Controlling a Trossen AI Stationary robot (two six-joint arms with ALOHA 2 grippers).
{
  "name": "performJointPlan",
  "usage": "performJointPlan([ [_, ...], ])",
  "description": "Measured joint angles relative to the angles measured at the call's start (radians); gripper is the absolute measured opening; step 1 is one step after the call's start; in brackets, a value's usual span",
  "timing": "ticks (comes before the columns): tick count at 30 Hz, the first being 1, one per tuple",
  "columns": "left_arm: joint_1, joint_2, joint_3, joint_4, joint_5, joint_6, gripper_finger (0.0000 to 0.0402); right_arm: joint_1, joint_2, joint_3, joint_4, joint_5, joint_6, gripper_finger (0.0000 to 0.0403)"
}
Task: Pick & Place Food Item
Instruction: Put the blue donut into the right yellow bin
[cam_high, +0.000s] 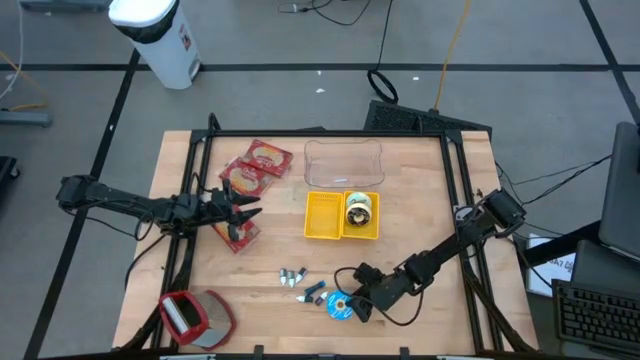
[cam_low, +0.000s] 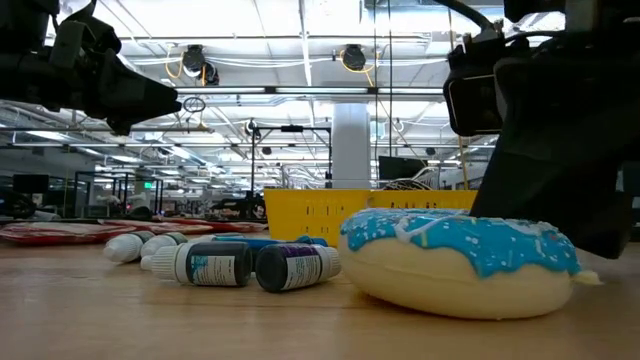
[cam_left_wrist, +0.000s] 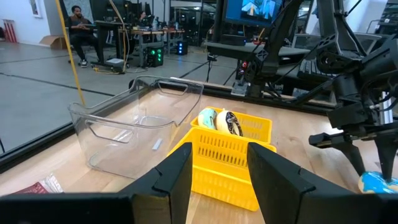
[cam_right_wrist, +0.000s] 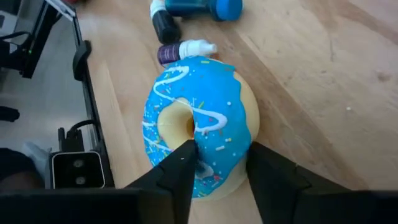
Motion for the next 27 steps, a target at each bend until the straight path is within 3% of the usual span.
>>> performJointPlan([
  [13,0.000,0.000,0.000,0.000,0.000,0.000,0.0152,0.000,-0.029,0.000,0.060,-0.052,-0.092,0.0021],
  [27,0.000,0.000,0.000,0.000,0.000,0.000,0.0152,-0.057,-0.274,0.000,-0.002,-0.063,-0.465,0.0016],
])
